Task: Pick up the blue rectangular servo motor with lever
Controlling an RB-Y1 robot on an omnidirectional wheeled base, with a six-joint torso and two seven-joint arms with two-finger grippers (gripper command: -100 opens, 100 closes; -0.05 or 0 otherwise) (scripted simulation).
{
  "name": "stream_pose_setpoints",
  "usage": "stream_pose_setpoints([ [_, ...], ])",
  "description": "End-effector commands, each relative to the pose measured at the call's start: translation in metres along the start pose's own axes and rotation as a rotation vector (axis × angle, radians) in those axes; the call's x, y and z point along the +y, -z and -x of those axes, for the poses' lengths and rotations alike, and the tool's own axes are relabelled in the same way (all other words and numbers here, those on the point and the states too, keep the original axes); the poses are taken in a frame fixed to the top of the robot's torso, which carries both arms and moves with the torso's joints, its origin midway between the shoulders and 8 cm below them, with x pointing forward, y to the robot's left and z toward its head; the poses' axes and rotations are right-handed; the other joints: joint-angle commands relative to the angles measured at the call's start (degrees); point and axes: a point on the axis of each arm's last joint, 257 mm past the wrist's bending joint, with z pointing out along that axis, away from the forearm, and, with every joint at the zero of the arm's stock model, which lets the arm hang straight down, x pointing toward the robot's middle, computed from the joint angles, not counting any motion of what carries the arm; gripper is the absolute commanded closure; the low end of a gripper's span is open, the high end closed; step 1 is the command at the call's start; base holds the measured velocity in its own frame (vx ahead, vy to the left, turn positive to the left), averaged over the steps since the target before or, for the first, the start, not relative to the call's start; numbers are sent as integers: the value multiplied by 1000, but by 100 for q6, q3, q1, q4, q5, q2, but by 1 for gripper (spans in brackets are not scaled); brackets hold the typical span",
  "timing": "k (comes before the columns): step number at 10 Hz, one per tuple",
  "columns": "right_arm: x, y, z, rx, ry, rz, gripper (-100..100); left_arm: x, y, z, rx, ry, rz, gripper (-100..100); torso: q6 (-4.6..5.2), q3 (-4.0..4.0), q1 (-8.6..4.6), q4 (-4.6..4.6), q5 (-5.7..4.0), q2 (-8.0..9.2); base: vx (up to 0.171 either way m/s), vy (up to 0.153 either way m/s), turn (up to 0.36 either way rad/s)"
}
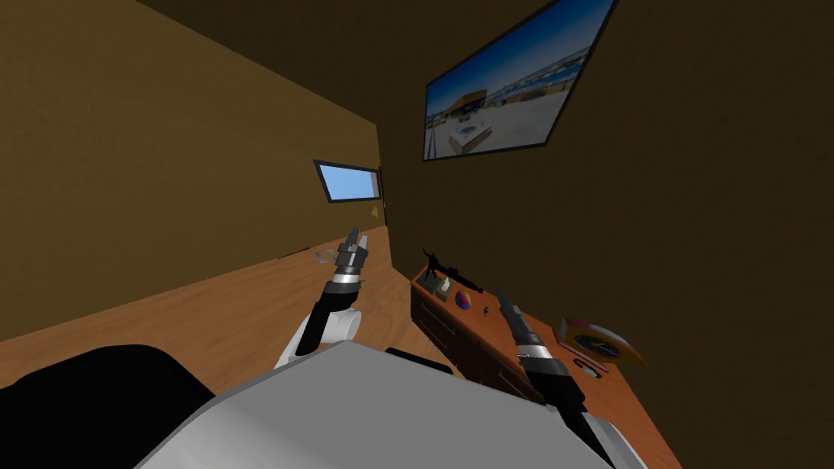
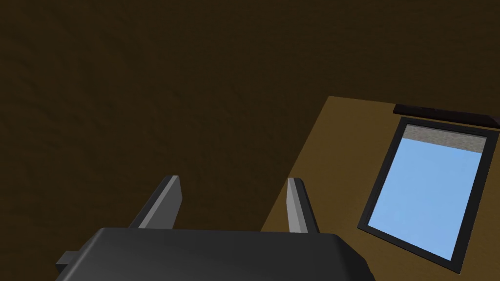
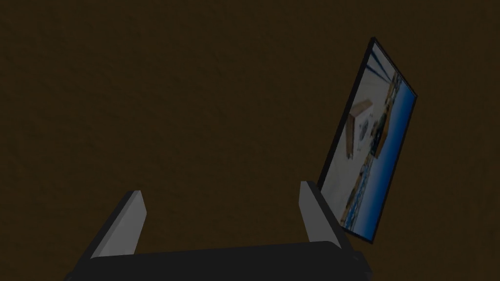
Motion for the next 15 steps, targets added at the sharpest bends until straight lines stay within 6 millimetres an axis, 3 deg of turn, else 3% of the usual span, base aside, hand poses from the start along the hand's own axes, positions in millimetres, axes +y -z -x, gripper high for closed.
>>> stream_pose_setpoints([
  [1, -9, 1, -6, 12, 16, -10, -100, 0, 0, 0, 0, 0, 0, 0, 0, 0, 0, 0, 0, 0, 5, 14, -49],
  [3, -51, 15, -29, 112, 147, -92, -100, 0, 0, 0, 0, 0, 0, 0, -6, 0, -2, 0, -1, 0, 10, 34, 319],
  [4, -55, 17, -31, 120, 156, -100, -100, 0, 0, 0, 0, 0, 0, 0, -6, -2, 1, 0, 0, -4, 15, 24, 124],
  [5, -78, 28, -41, 175, 224, -141, -100, 0, 0, 0, 0, 0, 0, 0, 0, -2, -3, -1, 0, -3, 7, 39, 229],
  [9, -104, 41, -52, 237, 299, -185, -100, 0, 0, 0, 0, 0, 0, 0, 2, -1, -3, 0, 0, -1, 11, 22, 114],
  [10, -123, 52, -59, 292, 372, -212, -100, 0, 0, 0, 0, 0, 0, 0, 1, 1, -8, 0, -1, 1, 11, 19, 255],
  [11, -129, 56, -60, 298, 370, -225, -100, 0, 0, 0, 0, 0, 0, 0, -5, -1, -6, 0, -1, -1, 16, 13, 149],
  [13, -167, 81, -70, 406, 502, -279, -100, 0, 0, 0, 0, 0, 0, 0, -3, -2, -3, 0, 0, -4, 30, 29, 292],
  [15, -178, 90, -73, 427, 511, -302, -100, 0, 0, 0, 0, 0, 0, 0, 2, -5, -4, -2, -1, -8, 22, 14, 47],
])
